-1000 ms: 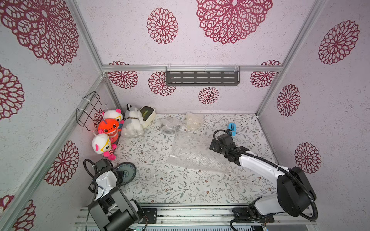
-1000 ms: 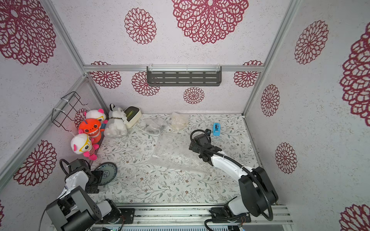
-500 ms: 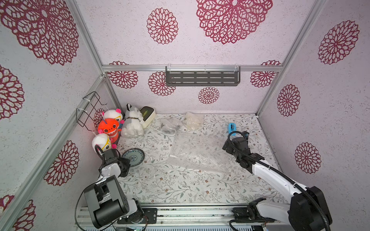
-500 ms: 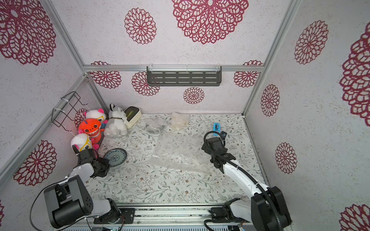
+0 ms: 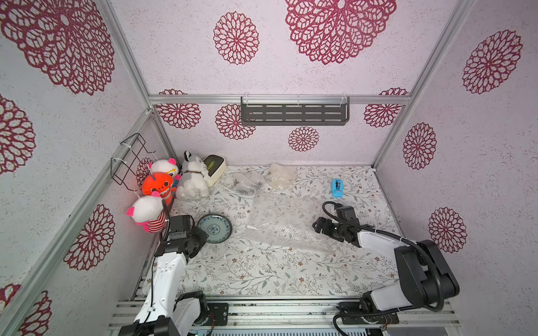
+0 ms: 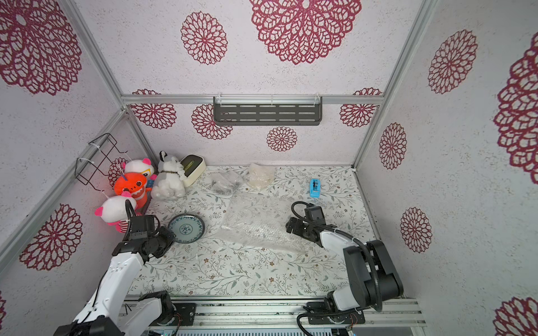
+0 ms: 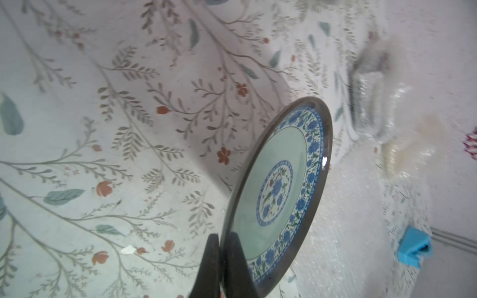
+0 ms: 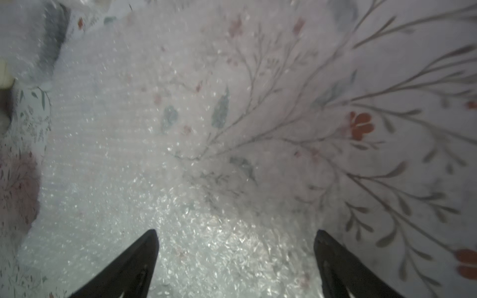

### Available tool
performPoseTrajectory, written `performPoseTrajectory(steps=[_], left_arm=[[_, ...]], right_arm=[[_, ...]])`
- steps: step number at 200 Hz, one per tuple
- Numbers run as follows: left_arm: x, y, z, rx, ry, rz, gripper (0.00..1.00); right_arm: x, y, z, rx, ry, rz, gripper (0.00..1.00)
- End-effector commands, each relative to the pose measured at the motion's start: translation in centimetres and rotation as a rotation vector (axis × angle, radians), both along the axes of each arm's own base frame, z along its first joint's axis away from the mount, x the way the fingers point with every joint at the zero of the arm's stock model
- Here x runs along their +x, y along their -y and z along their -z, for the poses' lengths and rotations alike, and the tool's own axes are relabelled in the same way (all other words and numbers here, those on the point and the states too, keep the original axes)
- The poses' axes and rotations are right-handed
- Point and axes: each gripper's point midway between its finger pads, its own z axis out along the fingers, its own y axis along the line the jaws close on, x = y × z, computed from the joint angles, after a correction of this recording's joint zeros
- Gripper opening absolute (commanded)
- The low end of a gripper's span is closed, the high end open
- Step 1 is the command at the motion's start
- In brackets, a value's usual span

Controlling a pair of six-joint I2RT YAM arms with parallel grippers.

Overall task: Wrap dinner plates in bubble wrap
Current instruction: Pick up the plate at the center of the board, then place the plate on the bubble wrap.

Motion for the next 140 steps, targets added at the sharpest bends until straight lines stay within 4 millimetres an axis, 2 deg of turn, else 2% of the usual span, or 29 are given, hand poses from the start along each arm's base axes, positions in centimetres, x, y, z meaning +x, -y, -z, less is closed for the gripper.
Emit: performPoseTrajectory(steps=[1, 21, 38, 48, 49, 73, 96, 112, 125, 131, 134, 140], left_arm=[[2.2, 5.0, -4.4, -0.060, 0.129, 0.246, 0.00], [4.8, 10.9, -6.5, -0.145, 0.187, 0.444, 0.00], [7.2, 15.6, -7.1, -0.147, 0.185, 0.588, 0.00], [8.8, 17.9, -6.8, -0.144, 0.171, 0.648, 0.00], [9.0, 18.2, -7.4, -0.144, 0.188, 0.654, 0.00], [12.2, 23.4, -5.2, -0.198, 0.166, 0.778, 0.00], [14.0, 26.1, -2.0, -0.192, 0.120, 0.860, 0.00], [14.4, 27.7, -0.3, -0.198, 0.096, 0.928, 0.00], [14.4, 28.3, 1.4, -0.180, 0.053, 0.966, 0.00], [14.4, 28.3, 1.3, -0.170, 0.052, 0.975, 0.00], [14.3, 28.2, 3.0, -0.168, 0.014, 0.974, 0.00], [14.3, 28.2, 3.5, -0.167, 0.005, 0.975, 0.00]], right_arm=[[-1.1, -0.2, 0.7, 0.000, -0.065, -0.035, 0.95], [-0.2, 2.2, -0.8, -0.055, 0.016, 0.110, 0.99], [0.3, 5.2, -3.0, -0.106, 0.102, 0.285, 0.99], [0.2, 7.0, -4.2, -0.157, 0.148, 0.362, 0.99], [0.2, 7.1, -4.4, -0.162, 0.154, 0.368, 0.99], [-0.7, 10.7, -6.7, -0.324, 0.197, 0.433, 0.99], [-1.2, 11.9, -8.6, -0.381, 0.232, 0.425, 0.99], [-1.0, 11.2, -9.8, -0.358, 0.281, 0.364, 0.99], [-0.9, 11.1, -10.4, -0.349, 0.301, 0.362, 0.99], [-0.8, 11.1, -10.7, -0.346, 0.308, 0.366, 0.99], [-0.8, 11.1, -10.7, -0.345, 0.308, 0.366, 0.99], [-0.8, 11.1, -11.0, -0.341, 0.313, 0.368, 0.99]])
